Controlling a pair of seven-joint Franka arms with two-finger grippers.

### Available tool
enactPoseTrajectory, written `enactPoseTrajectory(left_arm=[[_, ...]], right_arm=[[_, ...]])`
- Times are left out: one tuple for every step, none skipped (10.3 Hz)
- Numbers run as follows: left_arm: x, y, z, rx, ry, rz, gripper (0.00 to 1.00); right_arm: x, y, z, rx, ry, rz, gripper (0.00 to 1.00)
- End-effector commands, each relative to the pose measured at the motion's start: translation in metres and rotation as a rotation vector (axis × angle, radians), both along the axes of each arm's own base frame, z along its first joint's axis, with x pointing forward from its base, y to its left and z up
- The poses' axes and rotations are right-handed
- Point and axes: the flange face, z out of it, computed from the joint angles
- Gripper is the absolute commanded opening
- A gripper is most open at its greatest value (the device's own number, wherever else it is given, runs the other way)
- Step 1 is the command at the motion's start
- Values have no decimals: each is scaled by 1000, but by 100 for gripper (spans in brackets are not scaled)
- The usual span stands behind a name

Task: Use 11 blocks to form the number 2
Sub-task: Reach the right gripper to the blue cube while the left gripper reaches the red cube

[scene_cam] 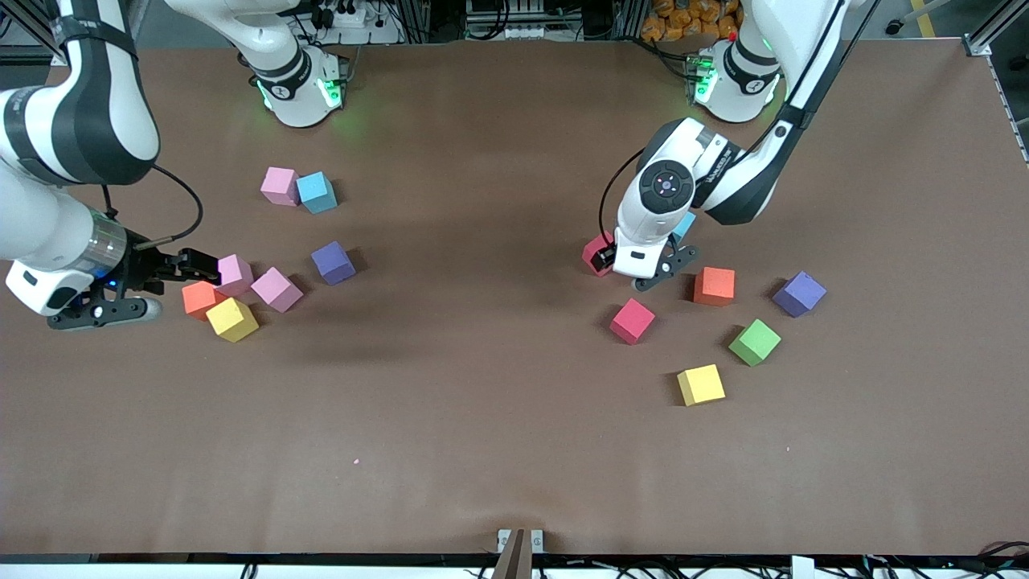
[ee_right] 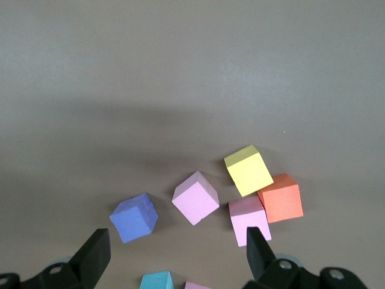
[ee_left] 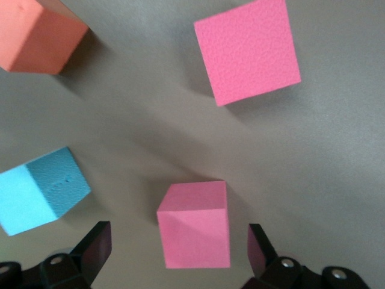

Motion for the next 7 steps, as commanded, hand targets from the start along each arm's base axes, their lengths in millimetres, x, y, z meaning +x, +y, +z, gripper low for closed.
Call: enactPoseTrajectory(left_arm=[[-11, -6, -19, -9, -32, 26, 100], [-14, -5, -25, -17, -40, 32, 100], [-17, -4, -29, -21, -44, 31, 100], [-18, -4, -36, -26, -41, 35, 100], [-19, -7, -42, -36, -46, 48, 100], [-21, -9, -50, -39, -41, 57, 100], [-26, -13, -57, -36, -30, 48, 100]], right_arm=[[-1, 17, -29, 9, -37, 24, 100], [-1, 29, -41, 8, -51, 41, 100], [1, 40, -52, 8, -59, 60, 100], [3, 48, -67, 6, -41, 84, 100], [3, 60, -85, 4, -14, 111, 100], [3, 65, -101, 1, 10, 122, 100], [0, 64, -110, 3, 12, 151, 100]])
